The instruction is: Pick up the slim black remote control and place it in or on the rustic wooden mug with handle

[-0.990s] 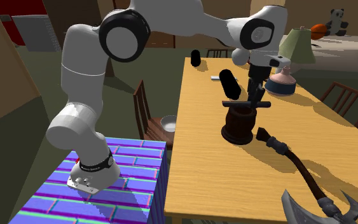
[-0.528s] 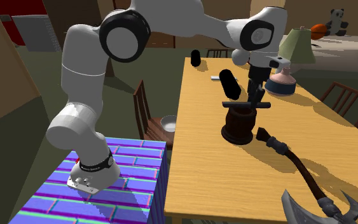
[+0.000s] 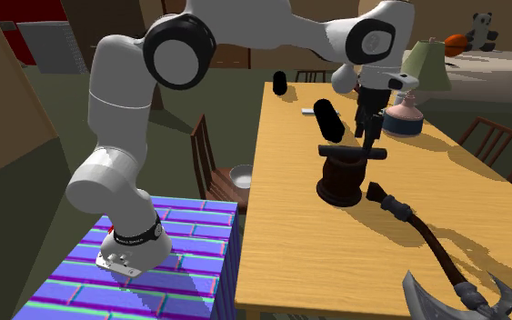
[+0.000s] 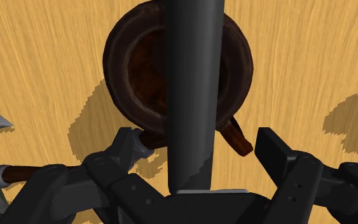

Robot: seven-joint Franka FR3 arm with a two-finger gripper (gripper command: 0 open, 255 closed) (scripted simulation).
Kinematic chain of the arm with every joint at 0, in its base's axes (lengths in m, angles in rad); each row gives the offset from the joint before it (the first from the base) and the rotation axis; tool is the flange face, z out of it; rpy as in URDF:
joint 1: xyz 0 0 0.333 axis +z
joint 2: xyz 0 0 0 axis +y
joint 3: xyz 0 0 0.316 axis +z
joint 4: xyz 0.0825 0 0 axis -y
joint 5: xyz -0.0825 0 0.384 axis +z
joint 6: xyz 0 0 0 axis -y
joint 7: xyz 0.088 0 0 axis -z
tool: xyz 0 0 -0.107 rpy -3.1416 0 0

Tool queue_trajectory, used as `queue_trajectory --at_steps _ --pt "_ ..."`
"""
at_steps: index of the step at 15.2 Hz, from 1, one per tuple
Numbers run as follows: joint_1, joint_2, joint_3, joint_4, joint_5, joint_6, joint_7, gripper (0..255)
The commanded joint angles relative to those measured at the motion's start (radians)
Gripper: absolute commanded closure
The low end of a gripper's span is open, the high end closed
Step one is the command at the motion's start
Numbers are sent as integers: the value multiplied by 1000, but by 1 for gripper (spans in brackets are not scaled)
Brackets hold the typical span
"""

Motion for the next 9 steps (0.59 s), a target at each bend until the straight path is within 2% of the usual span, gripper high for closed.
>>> queue_trajectory --at_steps 1,2,9 --pt "6 -1 2 55 1 -57 0 0" --pt "9 3 3 87 0 -85 -1 0" --pt "9 3 3 88 0 -85 -1 0"
